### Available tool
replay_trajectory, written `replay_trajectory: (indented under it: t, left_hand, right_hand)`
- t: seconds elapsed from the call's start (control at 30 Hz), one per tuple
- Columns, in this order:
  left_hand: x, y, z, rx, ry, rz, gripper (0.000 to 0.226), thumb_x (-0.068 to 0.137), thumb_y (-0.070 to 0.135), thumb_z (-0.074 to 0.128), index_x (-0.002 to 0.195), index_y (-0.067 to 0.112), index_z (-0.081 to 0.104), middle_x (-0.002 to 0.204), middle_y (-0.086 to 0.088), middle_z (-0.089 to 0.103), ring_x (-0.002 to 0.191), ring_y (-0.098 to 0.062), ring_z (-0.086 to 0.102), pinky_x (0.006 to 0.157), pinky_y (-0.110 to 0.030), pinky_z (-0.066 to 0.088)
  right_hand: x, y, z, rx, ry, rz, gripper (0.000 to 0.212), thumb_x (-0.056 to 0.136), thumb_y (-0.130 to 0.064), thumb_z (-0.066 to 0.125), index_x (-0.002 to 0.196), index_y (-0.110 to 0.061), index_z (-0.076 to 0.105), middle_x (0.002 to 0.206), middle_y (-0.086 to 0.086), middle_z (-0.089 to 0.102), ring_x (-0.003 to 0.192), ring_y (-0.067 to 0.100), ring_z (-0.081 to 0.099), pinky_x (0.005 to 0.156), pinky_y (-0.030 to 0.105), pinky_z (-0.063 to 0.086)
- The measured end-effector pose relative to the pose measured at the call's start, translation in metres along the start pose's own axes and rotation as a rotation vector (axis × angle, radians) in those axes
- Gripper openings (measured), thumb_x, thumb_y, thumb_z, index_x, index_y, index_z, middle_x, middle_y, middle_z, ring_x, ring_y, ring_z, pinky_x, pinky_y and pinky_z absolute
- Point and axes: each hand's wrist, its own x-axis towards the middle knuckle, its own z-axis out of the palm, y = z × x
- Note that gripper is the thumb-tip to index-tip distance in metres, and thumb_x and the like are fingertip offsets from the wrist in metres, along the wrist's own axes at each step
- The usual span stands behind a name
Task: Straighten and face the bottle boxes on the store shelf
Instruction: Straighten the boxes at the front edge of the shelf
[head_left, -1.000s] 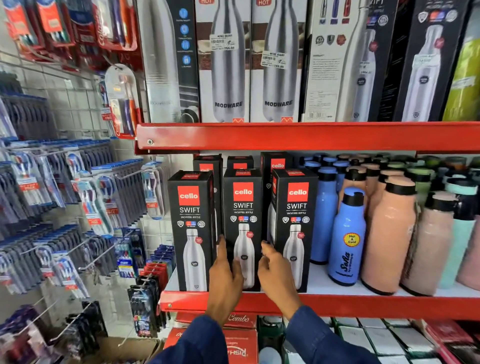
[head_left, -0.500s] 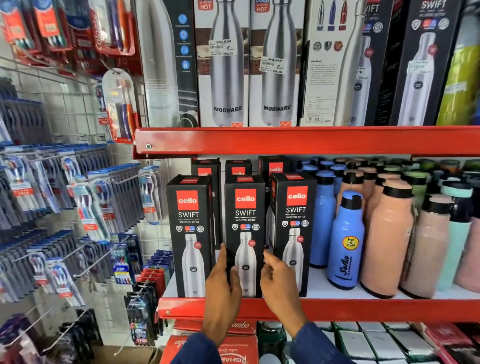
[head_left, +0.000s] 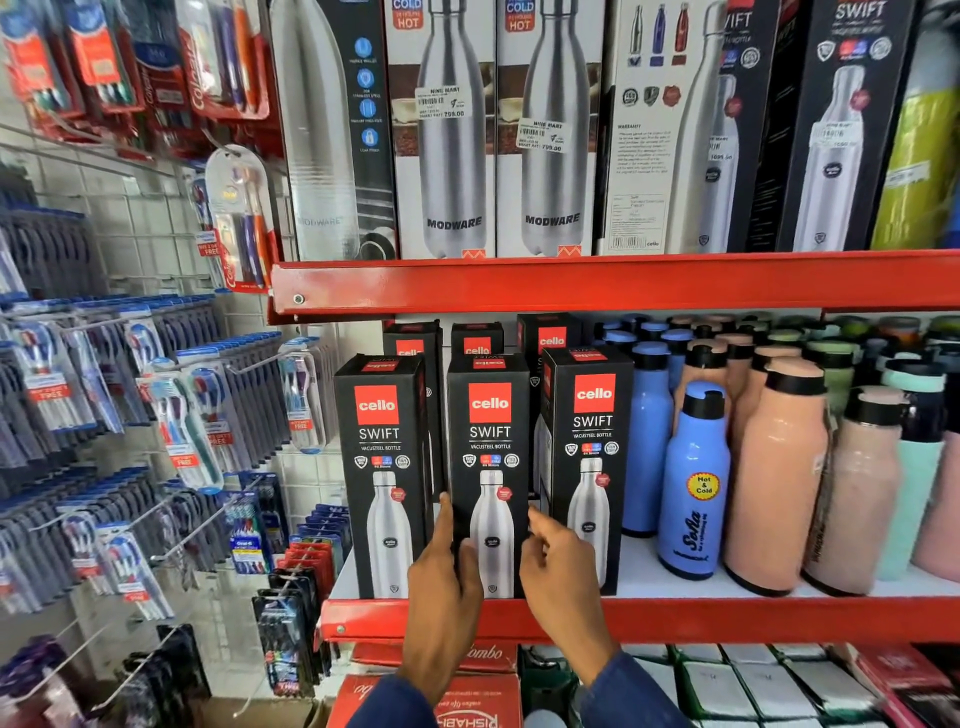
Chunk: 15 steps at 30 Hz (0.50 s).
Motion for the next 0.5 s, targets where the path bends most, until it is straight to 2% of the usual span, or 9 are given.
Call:
replay_trajectory:
  t: [0.1, 0.17, 0.23, 0.27, 0.3, 0.33, 0.37, 0.43, 0.5]
  left_hand:
    - [-0.002, 0.009, -0.006, -0.008, -0.01, -0.003, 0.055, 0.102, 0.016, 0.047, 0.153, 0.016, 0.028, 0.058, 0.008, 0.052, 0.049, -0.001, 0.052, 0.047, -0.009, 0.038]
    - [-0.004, 0.013, -0.008, 0.009, -0.004, -0.005, 0.055, 0.1, 0.015, 0.05, 0.152, 0.013, 0.032, 0.052, 0.011, 0.043, 0.045, -0.001, 0.049, 0.044, -0.01, 0.035]
    - [-0.006, 0.014, -0.01, 0.008, 0.041, 0.006, 0.052, 0.098, 0.017, 0.055, 0.148, 0.011, 0.041, 0.054, 0.017, 0.042, 0.046, 0.003, 0.05, 0.044, -0.009, 0.035]
    - [-0.008, 0.014, -0.01, 0.003, 0.085, 0.022, 0.048, 0.097, 0.017, 0.057, 0.144, 0.011, 0.047, 0.063, 0.022, 0.051, 0.054, 0.009, 0.055, 0.051, -0.007, 0.041]
    - [-0.009, 0.013, -0.009, 0.003, 0.143, 0.052, 0.043, 0.096, 0.016, 0.06, 0.138, 0.011, 0.054, 0.084, 0.023, 0.063, 0.072, 0.011, 0.063, 0.063, -0.007, 0.051]
    - [-0.011, 0.015, -0.007, 0.011, 0.207, 0.099, 0.038, 0.094, 0.013, 0.062, 0.131, 0.011, 0.061, 0.11, 0.017, 0.068, 0.095, 0.006, 0.068, 0.08, -0.013, 0.057]
    - [-0.012, 0.016, -0.005, 0.024, 0.259, 0.157, 0.034, 0.091, 0.008, 0.065, 0.125, 0.011, 0.066, 0.126, 0.008, 0.066, 0.11, -0.002, 0.066, 0.09, -0.021, 0.057]
    - [-0.012, 0.026, 0.002, 0.038, 0.306, 0.295, 0.031, 0.088, 0.002, 0.067, 0.116, 0.013, 0.071, 0.131, 0.002, 0.065, 0.119, -0.005, 0.062, 0.099, -0.025, 0.052]
    - [-0.01, 0.039, 0.014, 0.017, 0.26, 0.401, 0.029, 0.089, 0.005, 0.064, 0.117, 0.014, 0.071, 0.128, 0.003, 0.066, 0.122, -0.004, 0.059, 0.105, -0.021, 0.047]
  right_hand:
    - [0.0, 0.0, -0.001, -0.023, 0.007, -0.015, 0.043, 0.092, -0.006, 0.046, 0.135, -0.015, 0.046, 0.102, 0.017, 0.07, 0.043, 0.007, 0.048, 0.044, 0.026, 0.048]
    - [-0.001, 0.0, -0.004, -0.043, 0.023, -0.02, 0.042, 0.092, -0.007, 0.048, 0.133, -0.014, 0.048, 0.1, 0.015, 0.072, 0.052, 0.011, 0.059, 0.051, 0.022, 0.053]
    - [-0.003, 0.002, -0.01, -0.05, 0.061, -0.023, 0.039, 0.091, -0.008, 0.05, 0.13, -0.013, 0.052, 0.099, 0.009, 0.073, 0.069, 0.01, 0.067, 0.064, 0.016, 0.054]
    - [-0.003, 0.004, -0.014, -0.043, 0.087, -0.025, 0.037, 0.09, -0.008, 0.052, 0.127, -0.013, 0.055, 0.102, 0.005, 0.073, 0.077, 0.007, 0.068, 0.069, 0.013, 0.054]
    - [-0.003, 0.006, -0.019, -0.029, 0.118, -0.026, 0.036, 0.089, -0.008, 0.054, 0.124, -0.014, 0.059, 0.106, 0.0, 0.073, 0.082, 0.003, 0.067, 0.072, 0.009, 0.053]
    - [-0.003, 0.008, -0.025, -0.008, 0.153, -0.026, 0.034, 0.088, -0.007, 0.055, 0.119, -0.017, 0.062, 0.106, -0.005, 0.072, 0.085, 0.0, 0.066, 0.075, 0.007, 0.051]
    - [-0.003, 0.01, -0.031, 0.015, 0.192, -0.027, 0.032, 0.087, -0.005, 0.056, 0.114, -0.019, 0.066, 0.103, -0.009, 0.073, 0.085, -0.002, 0.066, 0.075, 0.006, 0.05]
    - [-0.001, 0.013, -0.045, 0.063, 0.29, -0.035, 0.03, 0.084, -0.002, 0.057, 0.102, -0.023, 0.07, 0.091, -0.013, 0.073, 0.079, -0.003, 0.067, 0.071, 0.009, 0.051]
    - [0.004, 0.014, -0.058, 0.102, 0.383, -0.048, 0.03, 0.083, 0.001, 0.057, 0.097, -0.022, 0.069, 0.087, -0.013, 0.071, 0.076, -0.005, 0.065, 0.066, 0.005, 0.048]
